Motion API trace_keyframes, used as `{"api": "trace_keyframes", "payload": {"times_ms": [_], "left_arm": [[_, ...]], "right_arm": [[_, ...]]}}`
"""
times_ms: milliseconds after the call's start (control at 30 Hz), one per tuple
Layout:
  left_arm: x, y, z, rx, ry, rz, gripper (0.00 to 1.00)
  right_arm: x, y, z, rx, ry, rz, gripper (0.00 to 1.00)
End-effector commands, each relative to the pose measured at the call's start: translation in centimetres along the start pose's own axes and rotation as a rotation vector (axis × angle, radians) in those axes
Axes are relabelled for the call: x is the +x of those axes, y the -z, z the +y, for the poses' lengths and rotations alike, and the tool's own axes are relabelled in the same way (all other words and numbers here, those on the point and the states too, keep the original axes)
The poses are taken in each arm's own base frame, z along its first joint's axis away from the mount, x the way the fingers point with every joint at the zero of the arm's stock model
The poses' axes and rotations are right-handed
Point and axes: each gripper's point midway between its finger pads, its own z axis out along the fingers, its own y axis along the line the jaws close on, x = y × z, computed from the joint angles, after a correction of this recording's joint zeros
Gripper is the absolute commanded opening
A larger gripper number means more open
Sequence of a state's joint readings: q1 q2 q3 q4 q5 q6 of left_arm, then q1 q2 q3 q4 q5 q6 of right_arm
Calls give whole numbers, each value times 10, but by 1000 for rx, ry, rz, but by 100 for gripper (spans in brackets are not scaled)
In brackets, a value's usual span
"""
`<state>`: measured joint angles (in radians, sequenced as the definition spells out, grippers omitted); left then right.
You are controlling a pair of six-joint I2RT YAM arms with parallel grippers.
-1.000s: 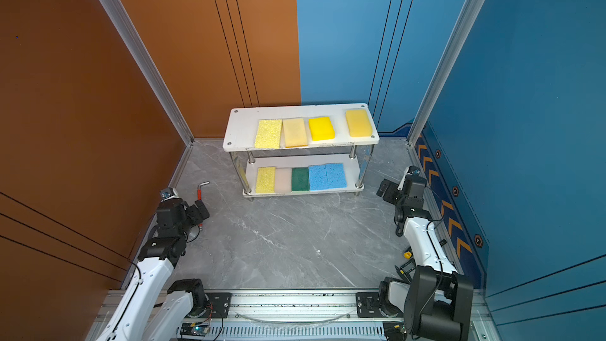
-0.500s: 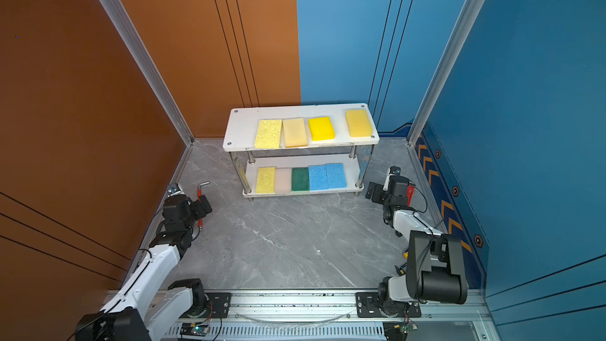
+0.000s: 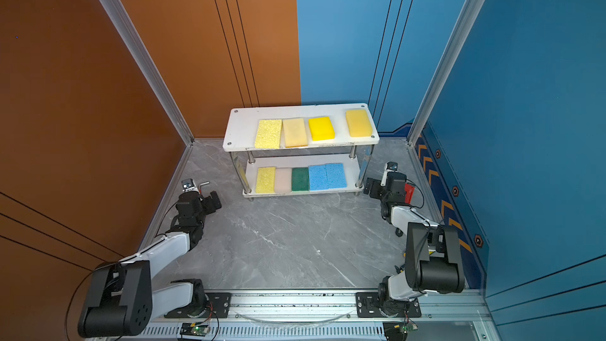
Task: Arrange cleaning sponges on a shelf
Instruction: Reset both arms
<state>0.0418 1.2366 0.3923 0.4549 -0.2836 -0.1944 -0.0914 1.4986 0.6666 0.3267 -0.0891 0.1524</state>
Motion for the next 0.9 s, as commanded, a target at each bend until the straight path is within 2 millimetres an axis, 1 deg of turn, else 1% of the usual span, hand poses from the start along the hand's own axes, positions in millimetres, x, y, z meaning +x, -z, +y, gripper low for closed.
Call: {"api": "trace_keyframes", "payload": {"times_ms": [0,167,467,767,867], "left_arm": [[-13,-1,-5,10,-16,-73,98],[-7,-4,-12,25,-40,-69,98],[-7,-14,-25,53,-76,-63,98],[-10,-21,-32,85,-111,-67,98],[-8,-25,-32,92,-109,-68,98]], "right_arm": [[-12,-4,4,7,35,-29,100],[-8,-8,9,1,56,-6,100],[-5,-9,11,-2,68,-5,100],[-4,-10,13,-13,77,-4,100],[-4,-10,15,-20,80,-4,100]]}}
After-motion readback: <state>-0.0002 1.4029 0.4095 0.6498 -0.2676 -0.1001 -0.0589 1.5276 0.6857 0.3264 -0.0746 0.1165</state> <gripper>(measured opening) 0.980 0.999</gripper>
